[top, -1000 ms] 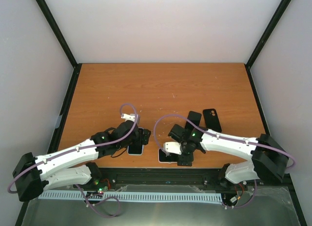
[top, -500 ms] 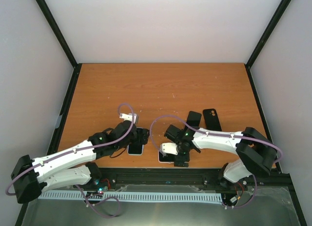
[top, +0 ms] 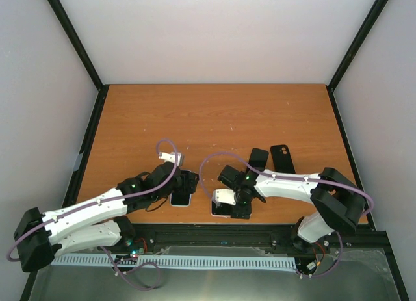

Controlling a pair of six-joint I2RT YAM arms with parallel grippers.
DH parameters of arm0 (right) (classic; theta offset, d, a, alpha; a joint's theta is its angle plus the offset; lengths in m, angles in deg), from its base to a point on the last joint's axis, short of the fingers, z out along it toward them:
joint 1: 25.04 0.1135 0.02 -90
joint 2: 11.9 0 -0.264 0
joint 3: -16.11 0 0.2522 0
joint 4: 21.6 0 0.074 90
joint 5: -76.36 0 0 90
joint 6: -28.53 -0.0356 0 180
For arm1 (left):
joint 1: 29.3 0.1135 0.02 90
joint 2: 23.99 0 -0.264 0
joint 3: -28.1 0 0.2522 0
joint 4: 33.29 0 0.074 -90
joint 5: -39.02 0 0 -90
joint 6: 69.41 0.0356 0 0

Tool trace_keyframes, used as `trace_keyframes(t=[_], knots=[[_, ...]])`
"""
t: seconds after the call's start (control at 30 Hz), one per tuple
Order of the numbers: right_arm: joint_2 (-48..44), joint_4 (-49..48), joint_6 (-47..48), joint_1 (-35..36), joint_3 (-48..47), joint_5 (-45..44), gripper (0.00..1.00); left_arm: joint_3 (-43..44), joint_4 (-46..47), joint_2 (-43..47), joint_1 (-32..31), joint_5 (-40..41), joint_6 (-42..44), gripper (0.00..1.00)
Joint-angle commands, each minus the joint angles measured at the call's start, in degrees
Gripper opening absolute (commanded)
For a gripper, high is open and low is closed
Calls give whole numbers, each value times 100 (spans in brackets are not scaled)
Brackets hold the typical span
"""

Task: Take the phone out of the phone case
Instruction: Pick up the phone at the center of the board, then adjust the phone.

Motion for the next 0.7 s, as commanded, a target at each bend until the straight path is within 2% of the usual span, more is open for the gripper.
trace_keyframes(t=[0.0, 0.2, 0.33, 0.5, 0.67], knots=[[53, 127, -77, -238, -161, 59, 62, -6, 264, -45, 41, 21, -116, 100], [-849, 286, -179, -828, -538, 377, 57, -130, 1009, -383, 150, -411, -625, 100], [-1135, 18, -391, -1055, -495, 292, 55, -247, 2046, -399, 274, -738, -904, 99], [-1380, -268, -641, -1467, -583, 377, 53, -220, 3320, -798, 669, -1827, -1036, 89], [-1459, -304, -861, -1746, -877, 475, 52, 188, 3863, -1509, 676, -2445, -1033, 82]])
